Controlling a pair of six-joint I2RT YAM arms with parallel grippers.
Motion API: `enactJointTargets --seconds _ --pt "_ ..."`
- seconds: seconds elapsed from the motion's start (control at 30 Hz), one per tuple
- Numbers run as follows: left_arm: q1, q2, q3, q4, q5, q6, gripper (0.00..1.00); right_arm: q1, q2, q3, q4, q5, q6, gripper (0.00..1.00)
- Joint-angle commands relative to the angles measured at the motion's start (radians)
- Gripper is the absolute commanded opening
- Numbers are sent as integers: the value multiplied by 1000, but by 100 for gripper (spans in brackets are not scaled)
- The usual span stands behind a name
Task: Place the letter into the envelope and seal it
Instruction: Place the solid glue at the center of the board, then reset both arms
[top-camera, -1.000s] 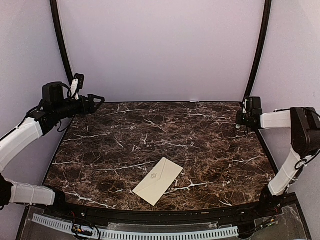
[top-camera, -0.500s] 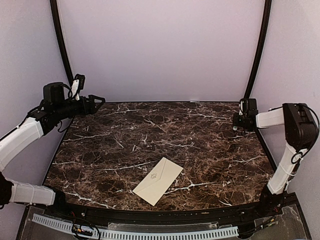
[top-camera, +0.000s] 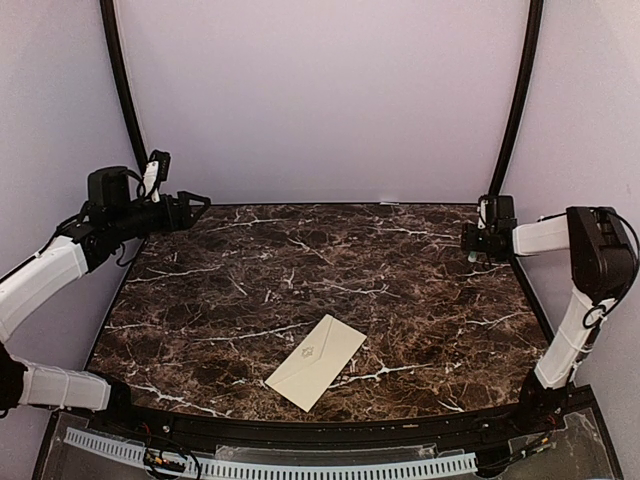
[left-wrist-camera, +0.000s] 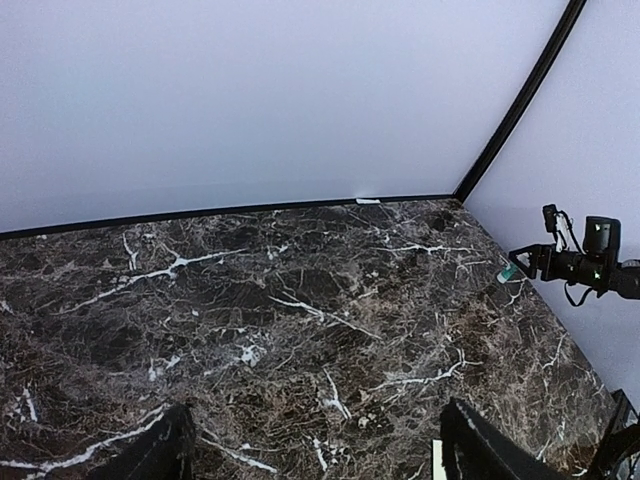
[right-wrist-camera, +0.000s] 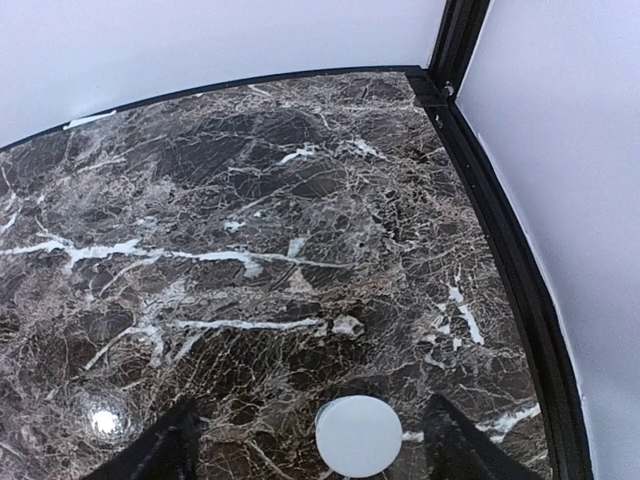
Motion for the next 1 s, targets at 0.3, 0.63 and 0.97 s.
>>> enactJointTargets --seconds 0.3,0.63,0.97 --pt "117 24 -271 318 -56 -275 88 -5 -377 -149 79 -47 22 88" --pt "431 -14 -592 670 -230 -147 90 -21 -719 -555 381 -115 30 92" --pt "432 198 -787 1329 -125 55 92 -28 -615 -790 809 -80 -26 94"
